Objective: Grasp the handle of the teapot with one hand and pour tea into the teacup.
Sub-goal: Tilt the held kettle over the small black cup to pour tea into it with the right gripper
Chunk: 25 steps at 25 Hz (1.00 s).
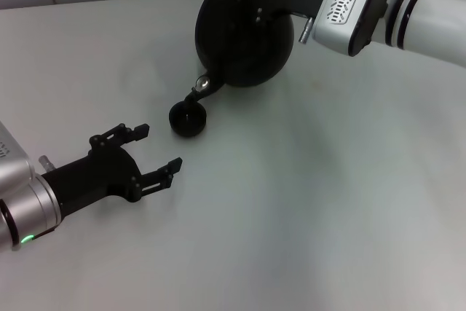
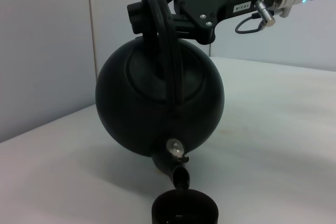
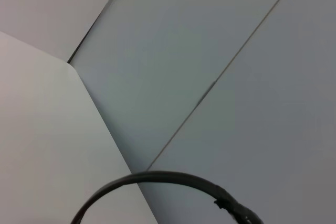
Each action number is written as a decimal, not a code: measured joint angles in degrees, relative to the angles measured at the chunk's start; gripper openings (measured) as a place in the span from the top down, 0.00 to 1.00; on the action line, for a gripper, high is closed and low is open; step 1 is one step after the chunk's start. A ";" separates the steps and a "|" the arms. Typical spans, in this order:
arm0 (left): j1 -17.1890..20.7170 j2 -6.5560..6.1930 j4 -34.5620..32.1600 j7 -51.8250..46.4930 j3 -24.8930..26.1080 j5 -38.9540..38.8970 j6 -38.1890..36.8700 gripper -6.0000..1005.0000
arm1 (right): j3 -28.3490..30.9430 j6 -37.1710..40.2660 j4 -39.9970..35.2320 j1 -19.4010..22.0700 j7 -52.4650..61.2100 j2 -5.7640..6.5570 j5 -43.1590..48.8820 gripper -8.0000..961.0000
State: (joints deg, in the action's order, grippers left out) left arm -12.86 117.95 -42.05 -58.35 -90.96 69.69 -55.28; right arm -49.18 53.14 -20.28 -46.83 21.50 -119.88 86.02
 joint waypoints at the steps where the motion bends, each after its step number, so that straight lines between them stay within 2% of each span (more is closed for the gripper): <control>1: -0.03 0.00 0.10 0.00 0.00 0.00 0.00 0.18 | -1.41 -0.39 -0.06 0.17 -0.33 0.00 -1.34 0.91; 4: -0.05 0.00 0.22 0.02 0.00 0.00 0.00 0.18 | -5.52 -1.86 -0.38 0.57 -0.92 0.00 -5.19 0.91; 18: 0.13 -0.10 0.21 0.01 0.00 0.00 -0.23 0.18 | -6.59 -1.78 -0.99 1.66 1.23 0.00 -5.51 0.91; 25: 0.55 -0.29 -0.09 -0.01 0.00 0.00 -0.39 0.18 | -6.62 -0.71 -1.90 4.26 5.94 0.04 -8.80 0.91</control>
State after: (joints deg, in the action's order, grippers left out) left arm -12.31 117.65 -42.15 -58.36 -90.97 69.69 -55.67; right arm -55.81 52.43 -22.18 -42.57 27.44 -119.85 77.22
